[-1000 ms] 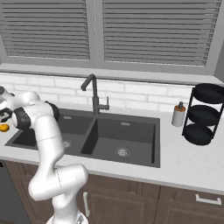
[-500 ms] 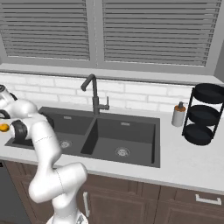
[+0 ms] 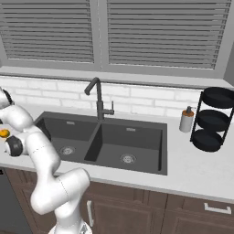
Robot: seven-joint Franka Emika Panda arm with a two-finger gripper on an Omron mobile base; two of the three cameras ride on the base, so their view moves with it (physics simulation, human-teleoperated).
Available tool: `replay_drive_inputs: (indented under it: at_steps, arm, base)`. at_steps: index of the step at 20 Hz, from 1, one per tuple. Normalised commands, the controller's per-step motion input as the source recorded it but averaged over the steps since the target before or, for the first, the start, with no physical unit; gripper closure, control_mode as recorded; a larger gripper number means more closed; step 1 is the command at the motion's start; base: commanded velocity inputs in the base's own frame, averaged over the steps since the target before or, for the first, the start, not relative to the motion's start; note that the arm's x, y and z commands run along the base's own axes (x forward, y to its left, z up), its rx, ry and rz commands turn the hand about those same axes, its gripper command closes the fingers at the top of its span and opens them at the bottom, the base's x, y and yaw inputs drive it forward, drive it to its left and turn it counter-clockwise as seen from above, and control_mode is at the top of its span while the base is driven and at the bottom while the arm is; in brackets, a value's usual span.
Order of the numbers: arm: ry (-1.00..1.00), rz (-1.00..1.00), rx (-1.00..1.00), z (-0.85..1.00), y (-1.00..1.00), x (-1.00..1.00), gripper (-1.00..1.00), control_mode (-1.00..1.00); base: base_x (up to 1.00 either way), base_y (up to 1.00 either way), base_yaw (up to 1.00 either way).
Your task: Put the colander in the sink, put the tangerine in the colander, and turn on the sink faucet and pour water over the colander.
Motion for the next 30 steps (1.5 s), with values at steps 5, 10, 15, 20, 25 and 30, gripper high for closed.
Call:
replay_drive_inputs:
  at_steps: [5,10,15,20,25,30]
  arm:
    - [-0.16,-0.22,0.11,0.00,-0.61,-0.76,1.00,-1.00]
    - [-0.23,-0.23,0.11,-0.22,-0.95,-0.99,1.00,-1.00]
    - [-0.27,-0.22,0.17,-0.01,-1.00,-0.76,1.00,-1.00]
    - [-0.25,-0.27,0.14,0.05,-0.98,-0.64,1.00,-1.00]
    - [-0.21,-0.31,0.15,-0.10,-0.94,-0.71,1.00,-1.00]
    - [-0.01,-0.53,0.27,-0.03,-0.44,-0.77,1.00,-1.00]
  base:
    - [0.00,0.00,0.00]
    - [0.00,0.00,0.00]
    - [0.00,0.00,0.00]
    - [0.00,0.00,0.00]
    - [0.00,0.00,0.00]
    - [0.00,0.00,0.00]
